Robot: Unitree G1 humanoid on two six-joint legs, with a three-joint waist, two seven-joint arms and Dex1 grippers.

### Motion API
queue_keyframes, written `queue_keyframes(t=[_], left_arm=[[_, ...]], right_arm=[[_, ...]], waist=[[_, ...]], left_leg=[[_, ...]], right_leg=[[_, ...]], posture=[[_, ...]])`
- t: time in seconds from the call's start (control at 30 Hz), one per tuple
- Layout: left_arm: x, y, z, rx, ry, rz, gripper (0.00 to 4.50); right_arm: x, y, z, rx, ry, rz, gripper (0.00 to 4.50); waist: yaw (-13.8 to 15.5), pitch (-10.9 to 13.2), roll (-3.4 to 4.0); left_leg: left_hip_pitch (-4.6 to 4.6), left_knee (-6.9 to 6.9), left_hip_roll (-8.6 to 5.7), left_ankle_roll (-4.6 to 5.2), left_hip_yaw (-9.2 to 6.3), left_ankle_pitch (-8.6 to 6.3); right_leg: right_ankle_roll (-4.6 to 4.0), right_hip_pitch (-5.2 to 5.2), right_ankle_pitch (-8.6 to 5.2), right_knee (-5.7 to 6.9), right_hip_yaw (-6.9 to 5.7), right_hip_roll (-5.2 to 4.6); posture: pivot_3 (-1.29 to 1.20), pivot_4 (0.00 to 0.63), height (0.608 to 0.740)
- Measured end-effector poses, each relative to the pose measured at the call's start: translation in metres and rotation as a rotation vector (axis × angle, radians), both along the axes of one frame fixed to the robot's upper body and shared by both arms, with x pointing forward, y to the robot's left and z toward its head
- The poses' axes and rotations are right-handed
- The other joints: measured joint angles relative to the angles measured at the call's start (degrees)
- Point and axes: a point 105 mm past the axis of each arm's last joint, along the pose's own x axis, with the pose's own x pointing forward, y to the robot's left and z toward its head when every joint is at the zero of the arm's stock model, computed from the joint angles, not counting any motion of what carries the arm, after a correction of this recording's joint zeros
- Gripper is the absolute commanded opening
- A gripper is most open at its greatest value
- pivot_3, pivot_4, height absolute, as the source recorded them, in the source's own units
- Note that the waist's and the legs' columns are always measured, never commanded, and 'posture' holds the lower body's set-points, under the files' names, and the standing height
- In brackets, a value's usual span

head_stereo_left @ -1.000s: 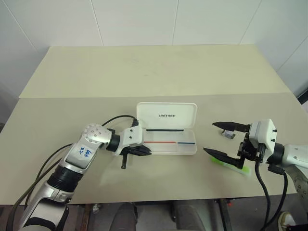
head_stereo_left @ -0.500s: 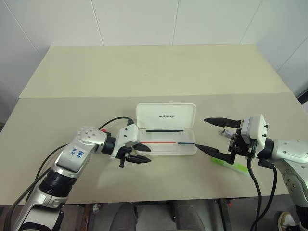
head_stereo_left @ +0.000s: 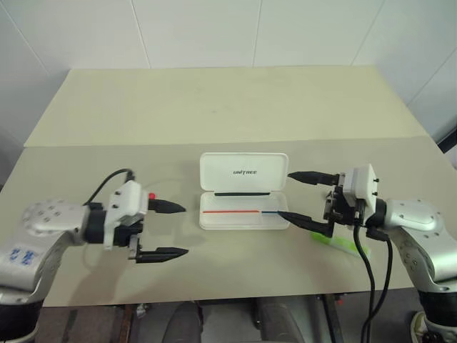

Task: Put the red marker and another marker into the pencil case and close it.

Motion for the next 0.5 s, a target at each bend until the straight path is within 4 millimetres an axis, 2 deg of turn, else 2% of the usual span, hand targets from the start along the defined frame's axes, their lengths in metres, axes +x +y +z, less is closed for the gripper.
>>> queue_keyframes(t=[0.13, 0.27, 0.5], left_arm=[[-0.002, 0.028, 0.004, -0.068, -0.08, 0.201, 4.48], [-0.003, 0.069, 0.002, -0.077, -0.163, 0.409, 4.48], [-0.009, 0.115, -0.008, -0.074, -0.193, 0.577, 4.48]], right_arm=[[0.005, 0.006, 0.003, 0.006, -0.013, 0.028, 4.5], [0.007, 0.015, 0.01, 0.029, -0.035, 0.062, 4.5], [0.005, 0.022, 0.009, 0.022, -0.03, 0.103, 4.5]], waist=[[-0.2, 0.0, 0.0], [-0.5, 0.0, 0.0], [-0.6, 0.0, -0.02]], left_leg=[[0.02, -0.05, 0.03, 0.0, 0.0, 0.0], [0.05, -0.04, 0.05, 0.0, 0.0, 0.0], [-0.04, -0.07, 0.07, -0.04, 0.02, -0.02]], right_leg=[[-0.01, 0.0, 0.0, 0.02, -0.03, 0.0], [-0.07, -0.02, 0.01, 0.01, -0.06, 0.01], [-0.1, 0.0, 0.05, -0.27, -0.08, 0.01]], posture=[[0.0, 0.15, 0.74], [0.0, 0.15, 0.74], [0.0, 0.15, 0.74]])
